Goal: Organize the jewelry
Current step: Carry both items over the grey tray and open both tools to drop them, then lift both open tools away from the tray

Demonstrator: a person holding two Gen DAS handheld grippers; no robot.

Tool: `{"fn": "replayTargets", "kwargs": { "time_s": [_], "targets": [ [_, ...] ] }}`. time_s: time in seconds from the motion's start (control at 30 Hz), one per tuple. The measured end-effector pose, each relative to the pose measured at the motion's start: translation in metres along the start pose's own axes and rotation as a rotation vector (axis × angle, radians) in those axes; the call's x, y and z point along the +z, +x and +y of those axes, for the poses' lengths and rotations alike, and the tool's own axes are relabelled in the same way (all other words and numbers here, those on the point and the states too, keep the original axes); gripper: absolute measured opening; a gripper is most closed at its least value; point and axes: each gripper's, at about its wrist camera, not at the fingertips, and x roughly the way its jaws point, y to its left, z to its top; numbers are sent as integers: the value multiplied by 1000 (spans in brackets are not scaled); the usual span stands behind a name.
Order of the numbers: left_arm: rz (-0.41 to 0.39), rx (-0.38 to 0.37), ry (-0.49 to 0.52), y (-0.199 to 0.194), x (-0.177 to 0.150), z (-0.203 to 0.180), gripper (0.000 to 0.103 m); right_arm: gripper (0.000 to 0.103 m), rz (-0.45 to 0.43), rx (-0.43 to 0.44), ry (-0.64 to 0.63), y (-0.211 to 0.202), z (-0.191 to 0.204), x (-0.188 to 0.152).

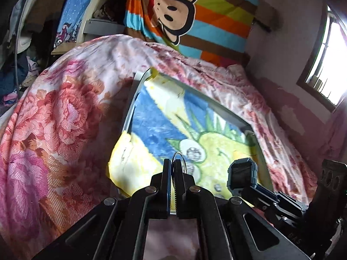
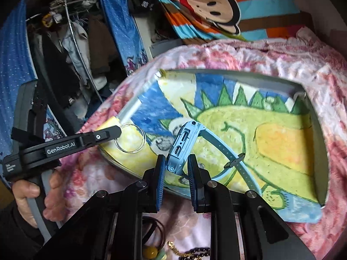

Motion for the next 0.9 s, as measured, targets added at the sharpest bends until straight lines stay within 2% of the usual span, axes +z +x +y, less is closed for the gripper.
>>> {"fn": "replayTargets", "kwargs": {
  "time_s": [0.17,0.23,0.27,0.3,0.37,0.4,0.43,0.5,0.53,0.7,0.77,0.9],
  "targets": [
    [47,59,24,9,-3,-4,3,20,-3,-18,26,0,-5,-3],
    [62,63,41,9,-5,-6,10,22,-8,-36,22,-5,-10,-5],
    [67,61,46,8,-5,-8,13,26,-10,-46,23,-9,-11,-6],
    [64,61,46,5,-6,-10,21,30,-14,-53,27,-14,-14,-8],
    [48,51,50,-3,-9,-14,32,44,-33,-68,40,-27,-20,-10],
    [41,49,54,-7,-10,-16,45,47,-43,-72,46,-33,-22,-10],
    [22,51,56,-15,-12,-18,63,51,-54,-79,52,-40,-25,-11],
    [-21,50,47,-29,-14,-20,81,57,-87,-103,60,-60,-28,-14],
    [-48,48,42,-39,-17,-20,86,62,-100,-112,59,-68,-29,-15],
    [-157,108,108,-83,-35,-36,99,80,-161,-184,19,-110,-22,-22],
    [-199,114,122,-98,-42,-42,102,91,-184,-206,2,-125,-20,-26],
    [-251,124,136,-123,-59,-53,103,95,-233,-237,-47,-162,-11,-37]
  ]
}}
